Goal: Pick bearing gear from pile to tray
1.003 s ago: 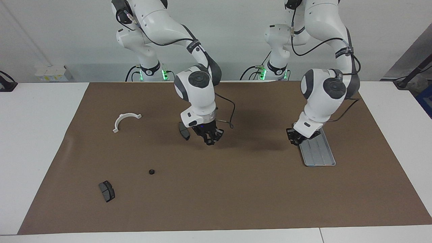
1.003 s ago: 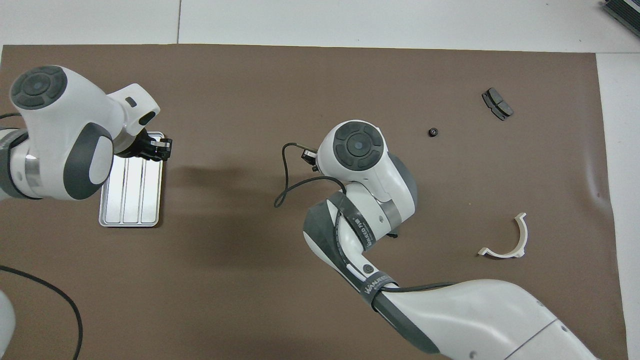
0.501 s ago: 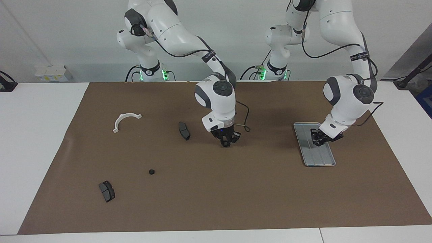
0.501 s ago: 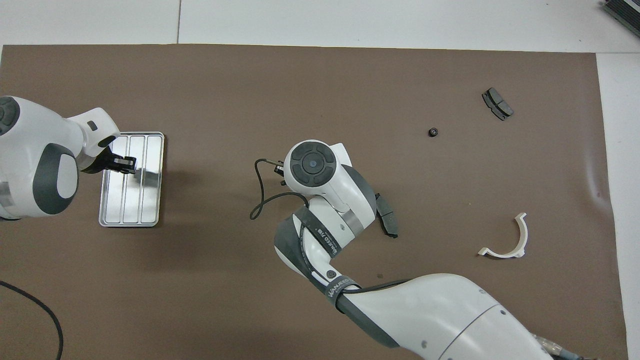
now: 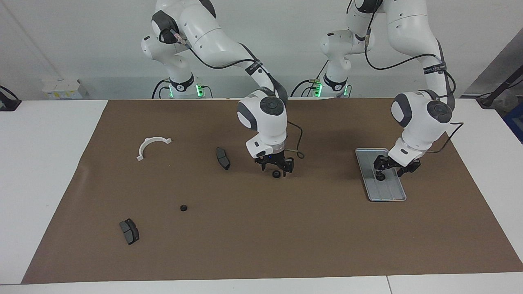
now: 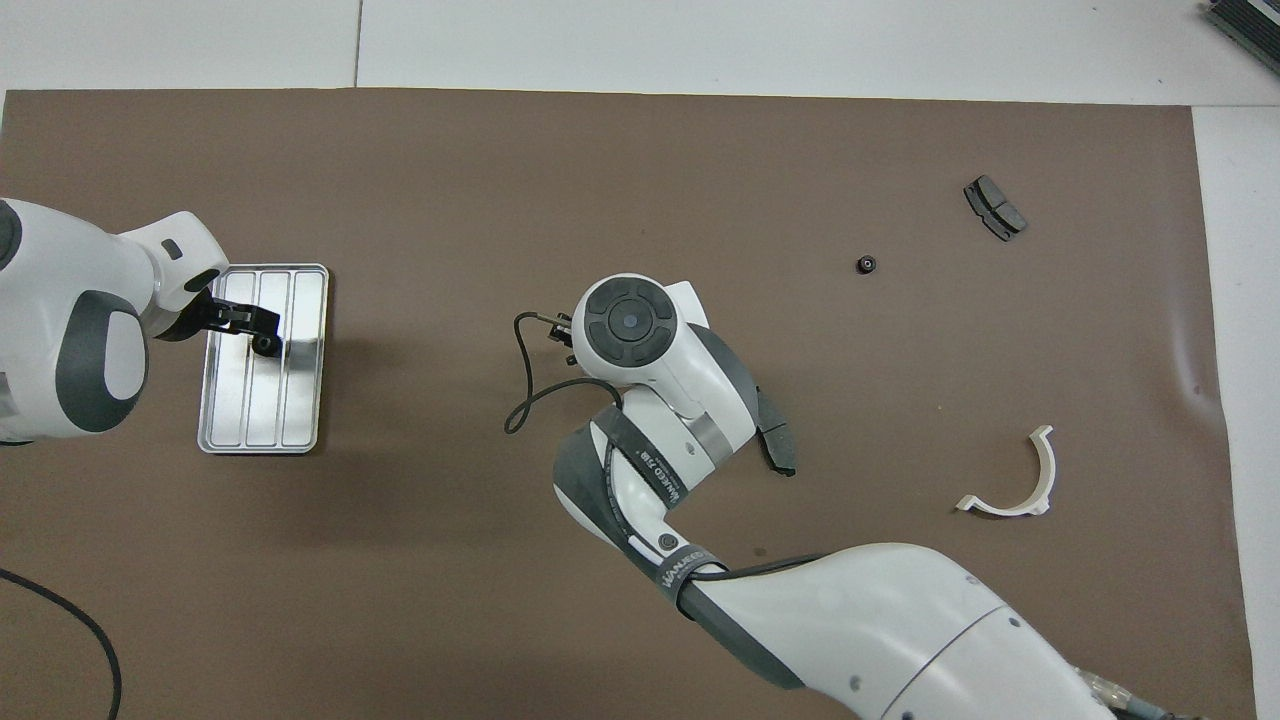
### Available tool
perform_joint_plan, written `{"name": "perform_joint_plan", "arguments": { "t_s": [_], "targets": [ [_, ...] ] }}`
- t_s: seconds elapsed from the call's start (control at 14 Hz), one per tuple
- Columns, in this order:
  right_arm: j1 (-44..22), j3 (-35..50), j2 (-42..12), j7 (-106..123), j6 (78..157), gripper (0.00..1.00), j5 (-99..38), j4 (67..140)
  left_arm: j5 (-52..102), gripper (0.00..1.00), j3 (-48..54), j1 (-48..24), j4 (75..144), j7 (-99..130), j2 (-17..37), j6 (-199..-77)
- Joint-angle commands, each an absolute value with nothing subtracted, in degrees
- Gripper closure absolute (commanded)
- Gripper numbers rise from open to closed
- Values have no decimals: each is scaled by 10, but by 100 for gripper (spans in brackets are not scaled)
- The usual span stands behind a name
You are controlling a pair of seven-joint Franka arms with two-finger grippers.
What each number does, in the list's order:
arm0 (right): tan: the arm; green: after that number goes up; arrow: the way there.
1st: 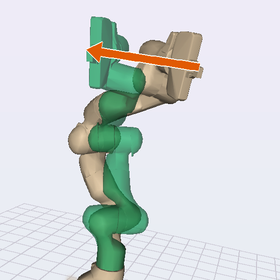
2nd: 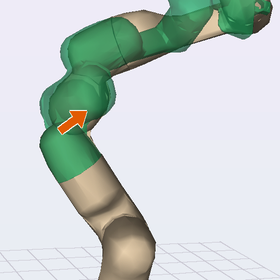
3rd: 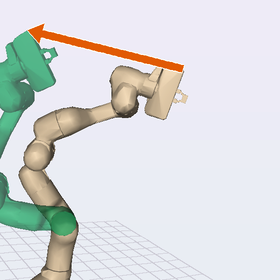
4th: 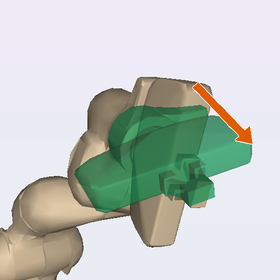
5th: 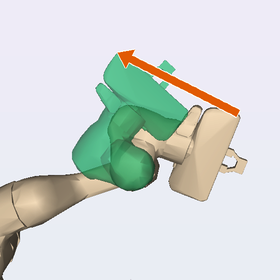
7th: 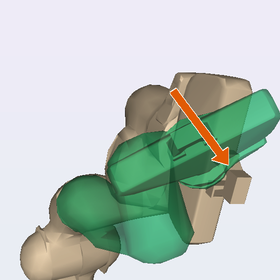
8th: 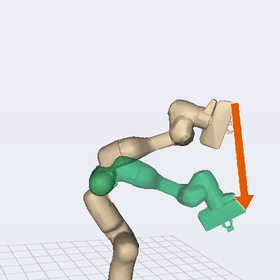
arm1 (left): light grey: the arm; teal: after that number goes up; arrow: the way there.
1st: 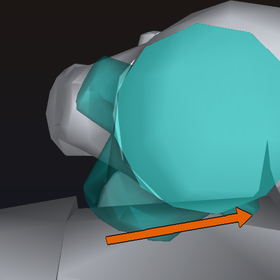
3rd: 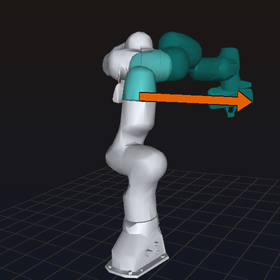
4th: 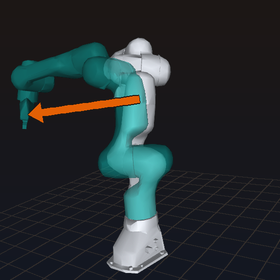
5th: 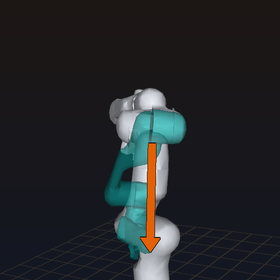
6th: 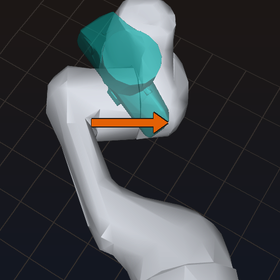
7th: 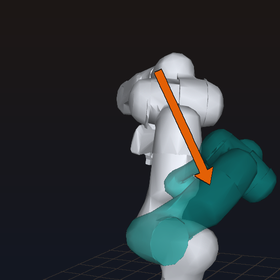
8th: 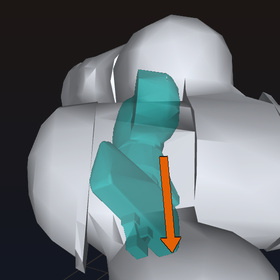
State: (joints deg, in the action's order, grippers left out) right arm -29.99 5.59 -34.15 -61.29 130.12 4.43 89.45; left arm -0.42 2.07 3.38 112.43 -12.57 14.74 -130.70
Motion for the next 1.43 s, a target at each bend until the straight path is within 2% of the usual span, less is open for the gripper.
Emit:
{"name": "perform_joint_plan", "arguments": {
  "t_s": [0.0, 0.21, 0.5, 0.86, 1.07, 1.36],
  "targets": [
    [-248, 62, -321, -574, 1279, 0, 52, 890, 1, 16, 25, 21, 1107, -110, 140, -1287],
    [-196, 62, -302, -487, 1275, 0, 53, 904, 1, 18, 25, -24, 1104, -21, 137, -1273],
    [-120, 62, -306, -393, 1290, 0, 51, 910, 1, 21, 26, -111, 1104, 156, 137, -1280],
    [-62, 62, -310, -317, 1308, 0, 50, 940, 1, 24, 25, -228, 1104, 306, 148, -1308],
    [-45, 62, -311, -296, 1317, 0, 50, 948, 1, 25, 25, -276, 1070, 390, 184, -1335],
    [-33, 62, -315, -287, 1341, 17, 50, 967, 1, 31, 26, -308, 1036, 420, 217, -1339]
  ]
}}
